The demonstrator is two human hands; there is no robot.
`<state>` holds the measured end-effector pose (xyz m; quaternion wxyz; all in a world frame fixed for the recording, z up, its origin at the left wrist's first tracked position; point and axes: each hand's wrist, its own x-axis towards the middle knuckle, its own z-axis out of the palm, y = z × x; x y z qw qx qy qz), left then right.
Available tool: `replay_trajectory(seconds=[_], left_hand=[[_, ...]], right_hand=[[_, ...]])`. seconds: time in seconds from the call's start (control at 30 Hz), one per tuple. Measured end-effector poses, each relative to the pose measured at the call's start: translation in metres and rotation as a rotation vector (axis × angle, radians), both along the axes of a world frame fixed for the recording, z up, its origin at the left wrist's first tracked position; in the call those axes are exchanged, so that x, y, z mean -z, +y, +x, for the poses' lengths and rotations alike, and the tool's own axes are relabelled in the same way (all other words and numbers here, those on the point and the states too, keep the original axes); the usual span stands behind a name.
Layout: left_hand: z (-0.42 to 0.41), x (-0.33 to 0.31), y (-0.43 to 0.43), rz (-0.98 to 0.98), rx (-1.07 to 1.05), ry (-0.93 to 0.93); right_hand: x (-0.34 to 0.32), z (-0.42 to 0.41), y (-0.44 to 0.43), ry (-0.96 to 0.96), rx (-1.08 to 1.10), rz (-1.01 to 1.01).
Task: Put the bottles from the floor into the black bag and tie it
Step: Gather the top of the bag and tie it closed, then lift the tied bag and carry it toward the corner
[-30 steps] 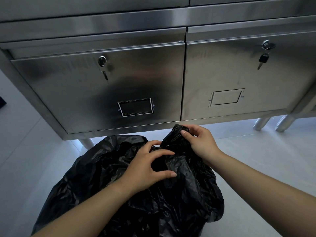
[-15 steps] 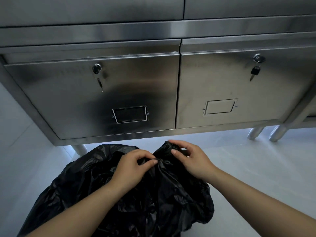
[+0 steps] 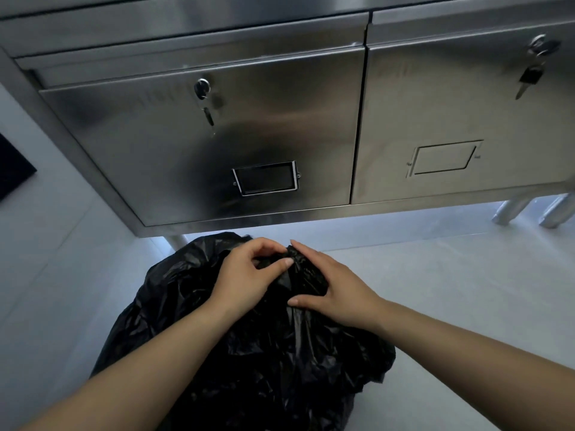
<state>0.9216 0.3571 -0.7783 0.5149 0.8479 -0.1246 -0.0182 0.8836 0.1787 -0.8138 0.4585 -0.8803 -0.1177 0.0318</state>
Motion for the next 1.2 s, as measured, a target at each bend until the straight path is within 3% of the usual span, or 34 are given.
replay_trajectory(seconds=[0.13, 0.27, 0.43, 0.63, 0.9, 1.03, 1.2], left_hand=[[0.005, 0.008, 0.018, -0.024, -0.011, 0.038], [0.011, 0.000, 0.026, 0.051, 0.123, 0.106], [-0.012, -0.060, 0.042, 0.123, 0.222, 0.240], [-0.055, -0.181, 0.054, 0.178, 0.170, 0.388], [-0.097, -0.413, 0.018, 0.094, 0.100, 0.430], [-0.124, -0.517, -0.023, 0.069, 0.210, 0.464], [-0.156, -0.603, -0.094, 0.246, 0.467, 0.338]], right_hand=[[0.007, 0.006, 0.018, -0.065, 0.023, 0.107], [-0.005, 0.009, 0.016, -0.062, 0.006, 0.139], [-0.069, -0.010, 0.011, 0.147, 0.011, 0.198], [-0.204, -0.062, 0.011, 0.417, 0.108, 0.341], [-0.445, -0.135, -0.004, 0.517, 0.394, 0.507], [-0.536, -0.185, -0.037, 0.485, 0.618, 0.472], [-0.610, -0.245, -0.098, 0.410, 0.806, 0.509]])
